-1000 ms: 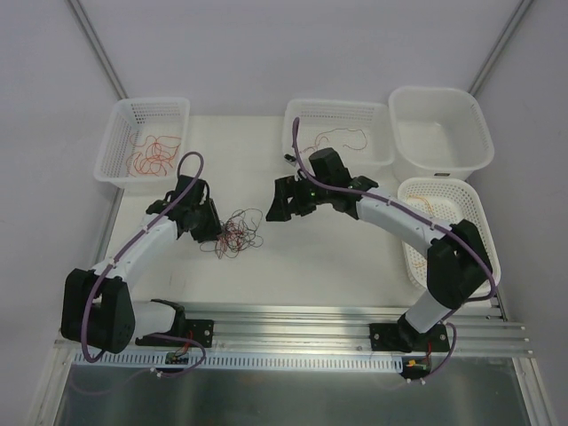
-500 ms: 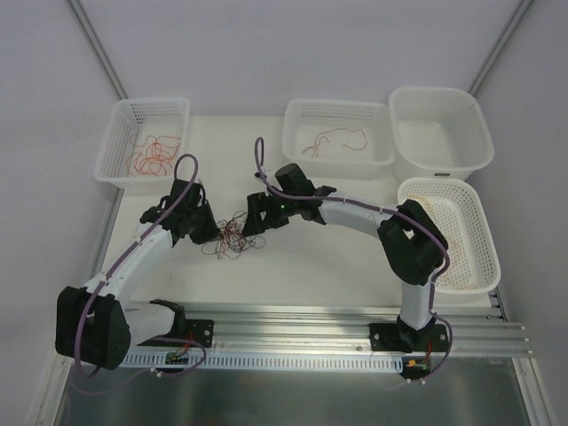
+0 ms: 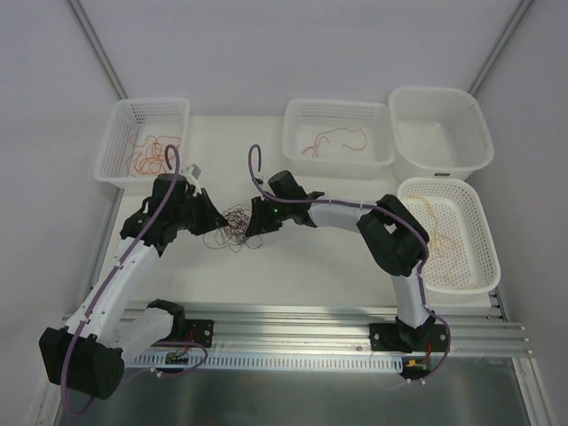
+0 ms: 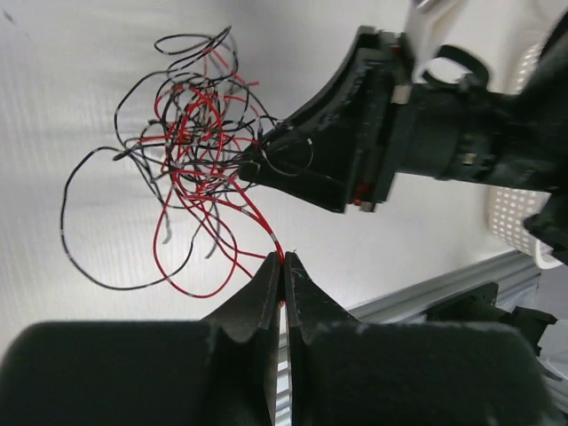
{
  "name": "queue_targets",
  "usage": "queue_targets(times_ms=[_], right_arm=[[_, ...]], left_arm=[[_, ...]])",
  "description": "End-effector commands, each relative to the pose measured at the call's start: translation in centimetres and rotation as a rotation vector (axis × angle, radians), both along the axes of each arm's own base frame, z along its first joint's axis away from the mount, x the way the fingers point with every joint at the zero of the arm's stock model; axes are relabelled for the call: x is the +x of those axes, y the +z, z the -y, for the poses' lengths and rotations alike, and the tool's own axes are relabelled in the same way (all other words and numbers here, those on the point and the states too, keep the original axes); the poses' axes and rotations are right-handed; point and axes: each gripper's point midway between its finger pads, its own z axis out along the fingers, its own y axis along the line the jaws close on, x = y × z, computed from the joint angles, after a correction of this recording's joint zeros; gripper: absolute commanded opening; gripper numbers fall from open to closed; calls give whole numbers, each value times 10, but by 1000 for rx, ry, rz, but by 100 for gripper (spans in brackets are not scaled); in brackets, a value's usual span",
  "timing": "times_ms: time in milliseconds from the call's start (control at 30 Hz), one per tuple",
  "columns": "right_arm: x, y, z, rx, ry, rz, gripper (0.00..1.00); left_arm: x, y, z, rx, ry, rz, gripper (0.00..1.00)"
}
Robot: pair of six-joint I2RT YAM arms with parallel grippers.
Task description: Untangle the cables
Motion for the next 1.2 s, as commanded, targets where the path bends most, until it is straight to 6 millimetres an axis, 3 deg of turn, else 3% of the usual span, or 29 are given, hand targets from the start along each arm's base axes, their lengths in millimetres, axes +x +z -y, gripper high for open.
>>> queue_targets(times_ms=[0, 67, 100, 133, 233, 267, 300, 367, 400, 600, 800, 1033, 1167], right_arm=[[15, 5, 11, 5, -64, 41, 16], [23, 9, 29, -6, -105, 52, 9], [21, -4, 46, -45, -133, 39, 3], [31, 5, 61, -46, -175, 52, 1], [36, -13, 113, -129, -268, 19, 1], [38, -3, 125, -125, -288, 39, 1], [37, -14, 151, -173, -332, 17, 1], [37, -3, 177, -216, -355, 60, 1], [33, -7, 197, -269, -374, 38, 1], [32, 17, 270, -386, -465, 84, 1], [33, 42, 317, -408, -583, 52, 1], [32, 108, 334, -350, -629, 142, 1], [31, 135, 351, -338, -689, 171, 1]], left_arm=[[4, 55, 9, -52, -51, 156, 0], [6, 71, 7, -52, -40, 206, 0], [9, 84, 3, -46, -21, 242, 0], [10, 91, 1, -41, -9, 264, 0], [16, 119, -13, -3, 49, 343, 0], [16, 123, -18, 15, 69, 346, 0], [18, 138, -25, 36, 94, 386, 0], [24, 149, -46, 112, 172, 413, 0], [26, 152, -54, 141, 199, 421, 0], [35, 159, -115, 374, 400, 384, 0], [42, 181, -155, 531, 515, 384, 0], [47, 161, -192, 653, 593, 246, 0], [45, 152, -216, 668, 653, 186, 0]])
